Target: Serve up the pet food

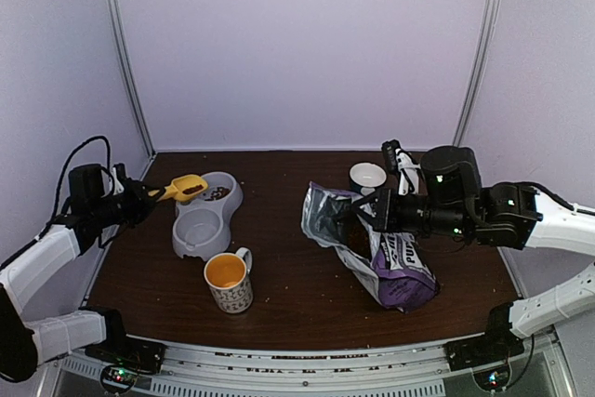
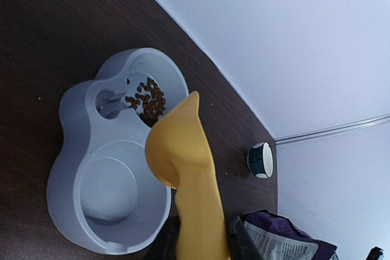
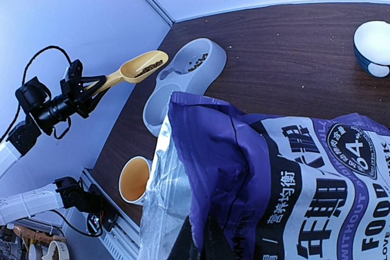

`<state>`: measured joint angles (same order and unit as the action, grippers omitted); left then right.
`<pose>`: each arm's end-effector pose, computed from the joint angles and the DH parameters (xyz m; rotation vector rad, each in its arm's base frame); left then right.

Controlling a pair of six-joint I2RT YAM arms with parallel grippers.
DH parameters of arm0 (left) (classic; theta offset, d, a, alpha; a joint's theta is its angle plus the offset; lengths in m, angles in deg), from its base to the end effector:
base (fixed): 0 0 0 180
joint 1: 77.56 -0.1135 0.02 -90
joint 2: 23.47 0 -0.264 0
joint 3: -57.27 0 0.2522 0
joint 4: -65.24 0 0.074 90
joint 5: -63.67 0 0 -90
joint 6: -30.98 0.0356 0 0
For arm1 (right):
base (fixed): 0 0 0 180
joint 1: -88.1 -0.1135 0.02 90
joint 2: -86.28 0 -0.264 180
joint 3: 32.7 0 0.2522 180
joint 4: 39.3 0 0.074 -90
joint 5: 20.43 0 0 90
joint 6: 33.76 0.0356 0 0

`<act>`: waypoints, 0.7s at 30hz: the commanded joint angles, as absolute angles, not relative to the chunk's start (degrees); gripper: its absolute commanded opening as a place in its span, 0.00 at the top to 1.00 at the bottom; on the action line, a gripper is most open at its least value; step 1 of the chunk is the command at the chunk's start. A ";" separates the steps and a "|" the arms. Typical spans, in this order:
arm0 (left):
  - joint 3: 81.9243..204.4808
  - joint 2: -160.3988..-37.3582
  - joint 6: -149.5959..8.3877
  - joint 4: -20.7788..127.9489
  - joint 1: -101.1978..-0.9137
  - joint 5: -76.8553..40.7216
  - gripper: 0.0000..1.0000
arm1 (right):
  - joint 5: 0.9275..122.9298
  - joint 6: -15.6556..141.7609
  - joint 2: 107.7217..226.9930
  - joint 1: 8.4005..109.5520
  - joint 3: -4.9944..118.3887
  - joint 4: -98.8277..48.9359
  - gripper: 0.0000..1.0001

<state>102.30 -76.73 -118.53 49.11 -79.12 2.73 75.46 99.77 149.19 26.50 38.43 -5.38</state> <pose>0.2078 -0.0116 0.2456 -0.7647 1.9874 -1.1324 0.1212 0.2164 0.3371 -0.2730 2.1662 1.0208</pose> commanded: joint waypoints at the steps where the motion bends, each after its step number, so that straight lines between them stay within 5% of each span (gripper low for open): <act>1: 107.34 -79.13 -112.78 47.61 -79.66 -0.32 1.00 | 77.73 99.91 148.59 27.11 38.72 -4.90 1.00; 21: 122.96 -89.96 -98.68 33.82 -79.66 -0.27 1.00 | 77.91 99.75 149.21 27.05 39.56 -4.21 1.00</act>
